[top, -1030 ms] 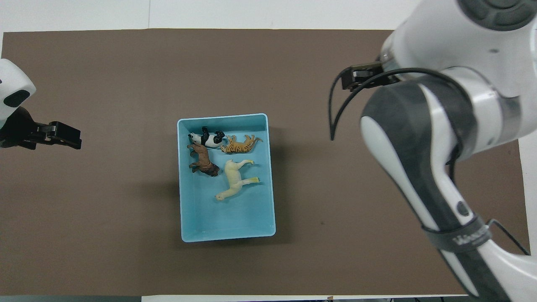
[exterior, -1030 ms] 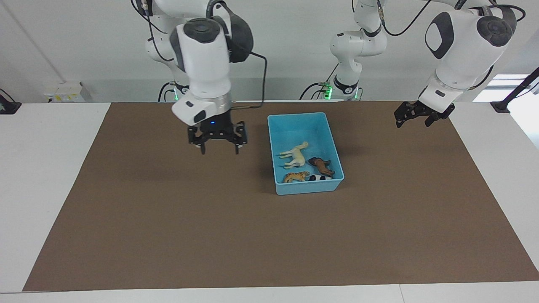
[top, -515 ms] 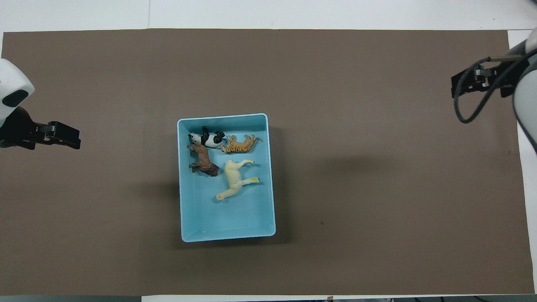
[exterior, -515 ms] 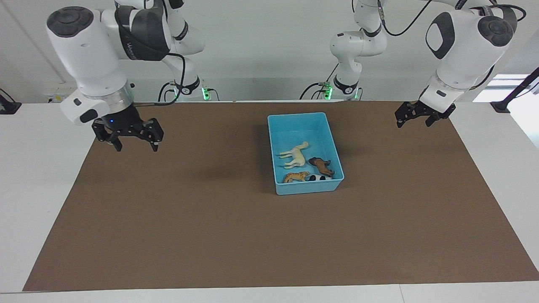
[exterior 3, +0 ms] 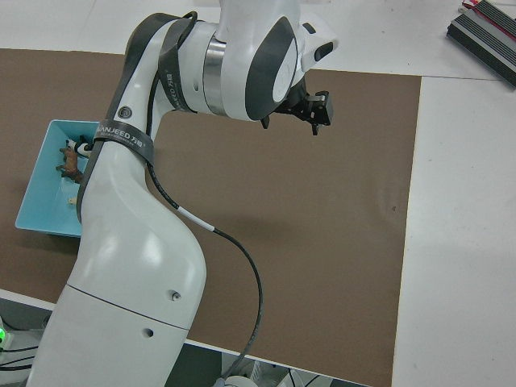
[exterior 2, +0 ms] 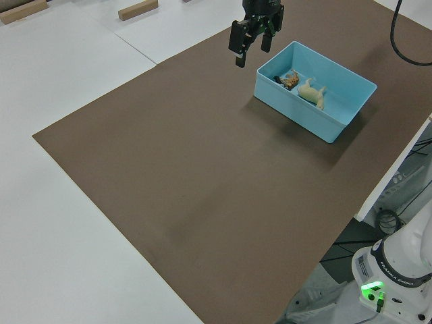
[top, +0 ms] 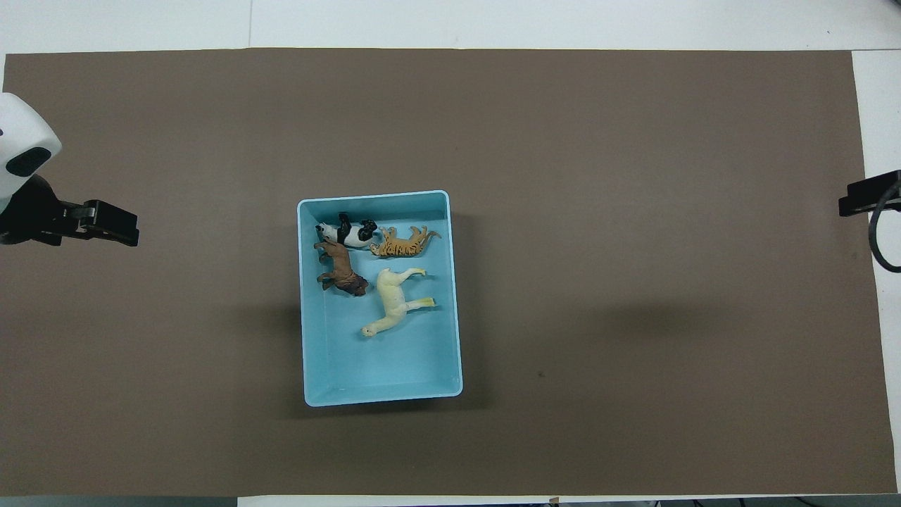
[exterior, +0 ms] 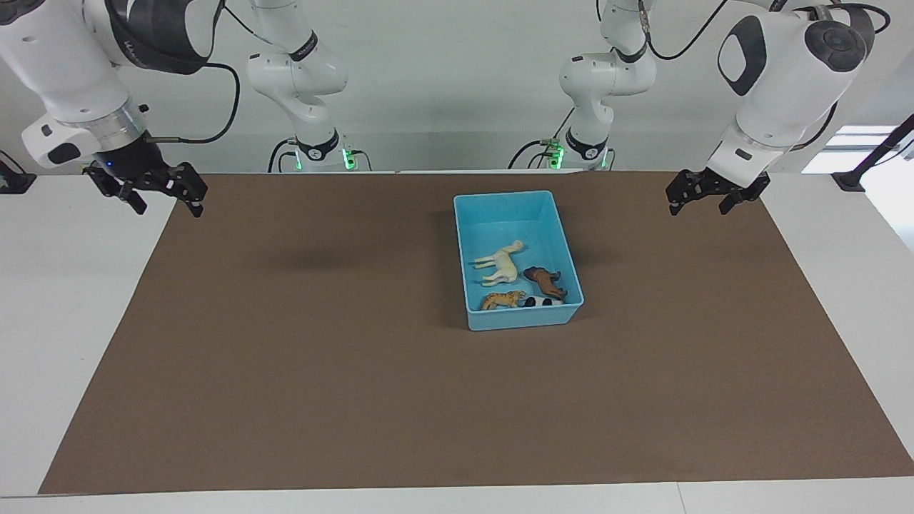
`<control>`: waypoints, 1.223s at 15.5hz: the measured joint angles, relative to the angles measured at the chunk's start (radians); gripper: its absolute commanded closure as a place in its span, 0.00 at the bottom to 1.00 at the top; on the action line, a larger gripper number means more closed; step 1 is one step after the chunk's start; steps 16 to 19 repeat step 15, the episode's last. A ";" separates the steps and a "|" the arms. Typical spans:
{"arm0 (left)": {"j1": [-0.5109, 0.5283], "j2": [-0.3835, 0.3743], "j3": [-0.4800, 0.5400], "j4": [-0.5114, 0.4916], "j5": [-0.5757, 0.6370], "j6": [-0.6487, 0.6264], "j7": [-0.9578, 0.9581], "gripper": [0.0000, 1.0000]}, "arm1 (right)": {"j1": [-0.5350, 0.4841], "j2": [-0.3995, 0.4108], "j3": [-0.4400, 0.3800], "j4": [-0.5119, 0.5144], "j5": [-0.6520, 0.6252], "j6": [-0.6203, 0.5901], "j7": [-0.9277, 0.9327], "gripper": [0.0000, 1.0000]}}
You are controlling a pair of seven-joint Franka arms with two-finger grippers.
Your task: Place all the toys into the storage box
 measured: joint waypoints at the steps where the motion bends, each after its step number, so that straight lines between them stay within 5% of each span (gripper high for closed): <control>1: 0.000 -0.004 0.000 0.006 0.000 0.001 0.000 0.00 | -0.033 -0.015 0.040 -0.014 -0.001 0.001 0.000 0.00; 5: 0.000 -0.021 -0.006 0.044 0.000 0.003 0.000 0.00 | -0.145 -0.030 0.172 0.005 0.002 -0.043 0.006 0.00; 19: 0.002 -0.040 -0.009 0.054 0.000 -0.002 0.000 0.00 | -0.155 -0.015 0.176 0.051 0.032 -0.078 0.007 0.00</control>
